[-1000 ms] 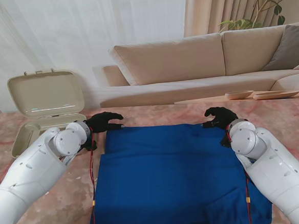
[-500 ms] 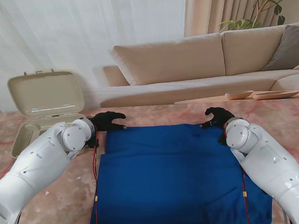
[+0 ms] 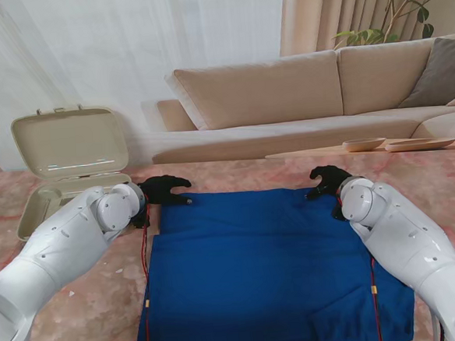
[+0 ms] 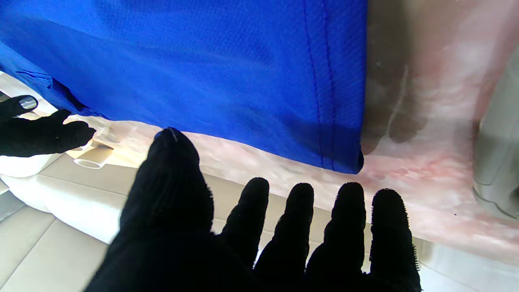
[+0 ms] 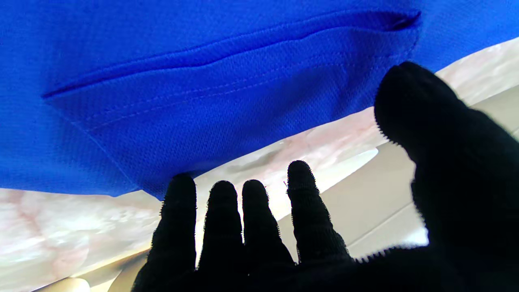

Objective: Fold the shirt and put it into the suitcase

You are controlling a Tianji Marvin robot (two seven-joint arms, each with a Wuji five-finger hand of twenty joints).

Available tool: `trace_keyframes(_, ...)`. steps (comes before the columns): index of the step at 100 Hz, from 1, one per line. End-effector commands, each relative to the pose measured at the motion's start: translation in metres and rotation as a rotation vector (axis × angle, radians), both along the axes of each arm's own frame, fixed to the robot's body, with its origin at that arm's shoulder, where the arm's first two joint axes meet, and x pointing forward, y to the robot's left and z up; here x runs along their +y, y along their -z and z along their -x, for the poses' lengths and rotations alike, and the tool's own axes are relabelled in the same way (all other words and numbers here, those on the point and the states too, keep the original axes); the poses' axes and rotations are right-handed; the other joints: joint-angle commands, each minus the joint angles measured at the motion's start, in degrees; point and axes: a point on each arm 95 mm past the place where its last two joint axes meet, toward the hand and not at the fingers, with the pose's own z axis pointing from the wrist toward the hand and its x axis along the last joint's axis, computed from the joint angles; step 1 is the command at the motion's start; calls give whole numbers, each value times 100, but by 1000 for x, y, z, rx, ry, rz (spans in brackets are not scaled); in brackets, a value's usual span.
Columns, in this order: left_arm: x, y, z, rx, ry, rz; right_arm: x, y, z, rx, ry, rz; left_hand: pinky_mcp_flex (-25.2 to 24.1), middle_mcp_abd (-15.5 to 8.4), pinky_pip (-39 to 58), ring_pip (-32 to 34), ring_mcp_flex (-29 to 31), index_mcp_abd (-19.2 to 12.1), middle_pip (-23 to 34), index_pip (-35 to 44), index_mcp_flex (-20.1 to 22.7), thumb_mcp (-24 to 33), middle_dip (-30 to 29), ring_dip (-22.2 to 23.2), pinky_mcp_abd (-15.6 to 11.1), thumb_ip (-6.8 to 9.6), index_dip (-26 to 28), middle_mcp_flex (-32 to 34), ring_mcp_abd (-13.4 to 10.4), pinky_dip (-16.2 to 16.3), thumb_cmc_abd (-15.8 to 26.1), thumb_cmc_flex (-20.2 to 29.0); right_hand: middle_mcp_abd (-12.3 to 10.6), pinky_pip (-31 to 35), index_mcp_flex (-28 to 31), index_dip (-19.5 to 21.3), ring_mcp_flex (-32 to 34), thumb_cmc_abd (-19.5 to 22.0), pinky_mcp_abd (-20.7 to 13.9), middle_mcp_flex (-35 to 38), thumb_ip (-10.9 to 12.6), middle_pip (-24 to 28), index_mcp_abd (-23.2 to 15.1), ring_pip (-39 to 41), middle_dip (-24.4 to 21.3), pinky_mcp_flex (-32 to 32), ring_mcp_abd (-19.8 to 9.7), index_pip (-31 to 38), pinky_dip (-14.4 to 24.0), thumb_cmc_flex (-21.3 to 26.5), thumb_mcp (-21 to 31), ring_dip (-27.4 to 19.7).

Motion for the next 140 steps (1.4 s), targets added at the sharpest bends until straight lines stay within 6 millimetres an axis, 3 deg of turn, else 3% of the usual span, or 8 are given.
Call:
trace_keyframes(1, -2, 1, 0, 5, 6, 0, 0, 5, 1, 28, 0, -8, 53, -1, 235, 219, 168, 24, 148, -55, -133, -30, 59, 95, 96, 5, -88, 159, 11, 125, -104, 219, -6, -172, -66, -53, -184, -255, -70, 4, -277, 116, -9, 70, -95, -3, -81, -15, 200, -131, 166, -102)
trace_keyframes(59, -6, 12, 2, 44, 41, -17, -9, 21, 4, 79, 15, 13, 499, -65, 1233, 1238, 1141, 263, 827, 497, 202, 12, 777, 959, 184, 3, 80, 877, -33, 681, -435, 398, 157, 1241, 943, 245, 739, -611, 253, 648, -335, 1220, 75, 1437, 1329, 167, 300, 580, 604, -1, 522, 940)
trace_keyframes(63, -7, 12, 2, 44, 44, -17, -9, 21, 4, 78, 16, 17, 531, -75, 1281, 1322, 1200, 270, 874, 557, 218, 23, 832, 1044, 201, 9, 108, 909, -36, 716, -487, 433, 175, 2577, 1029, 311, 797, -673, -1869, 739, -352, 1329, 63, 1759, 1496, 2427, 327, 675, 473, 4, 577, 1137)
trace_keyframes(73, -8, 12, 2, 43, 51, -23, -10, 21, 4, 75, 17, 25, 616, -120, 1460, 1556, 1336, 277, 998, 686, 226, 51, 974, 1296, 214, 21, 160, 979, -55, 852, -596, 514, 189, 2772, 1157, 478, 951, -749, -2706, 980, -369, 1516, 19, 2502, 1762, 3649, 376, 918, 913, 2, 657, 1534)
trace_keyframes(99, -8, 12, 4, 46, 68, -43, -10, 23, 5, 88, -6, 52, 1016, -274, 2679, 2581, 1756, 243, 1569, 955, 248, 99, 1651, 2557, 253, 43, 211, 1108, -7, 2162, -681, 691, 188, 3355, 1262, 763, 1461, -893, -1403, 1394, -384, 1831, -126, 3946, 2164, 4045, 422, 1569, 1683, 93, 796, 2464)
trace_keyframes(105, -8, 12, 4, 48, 69, -46, -10, 23, 5, 88, -7, 59, 1167, -321, 2943, 2788, 1865, 245, 1710, 1015, 256, 112, 1814, 2829, 220, 54, 234, 1147, -22, 2435, -702, 736, 176, 1886, 1274, 771, 1649, -921, 698, 1505, -377, 1932, -155, 4273, 2290, 1930, 359, 1823, 2127, 150, 820, 2850)
trace_keyframes(117, -8, 13, 4, 48, 66, -48, -9, 23, 4, 84, -7, 74, 1485, -334, 3459, 3265, 2120, 250, 2064, 1391, 262, 226, 2205, 3391, 139, 78, 460, 1252, -65, 2831, -795, 882, 137, 4768, 1346, 863, 2039, -951, 407, 1783, -343, 2192, -251, 4804, 2510, 1341, 293, 2324, 1585, 385, 877, 3238)
trace_keyframes(140, -8, 14, 5, 53, 56, -45, -8, 22, 2, 78, -17, 99, 2146, -563, 3965, 4024, 2757, 201, 2329, 2263, 260, 1962, 3786, 3980, 24, -291, 900, 1947, -220, 3266, -1743, 880, -72, 6402, 1641, 1143, 3078, -892, 39, 2590, -328, 2715, -586, 5699, 2879, 2354, 51, 3399, 1237, 1014, 1032, 3703)
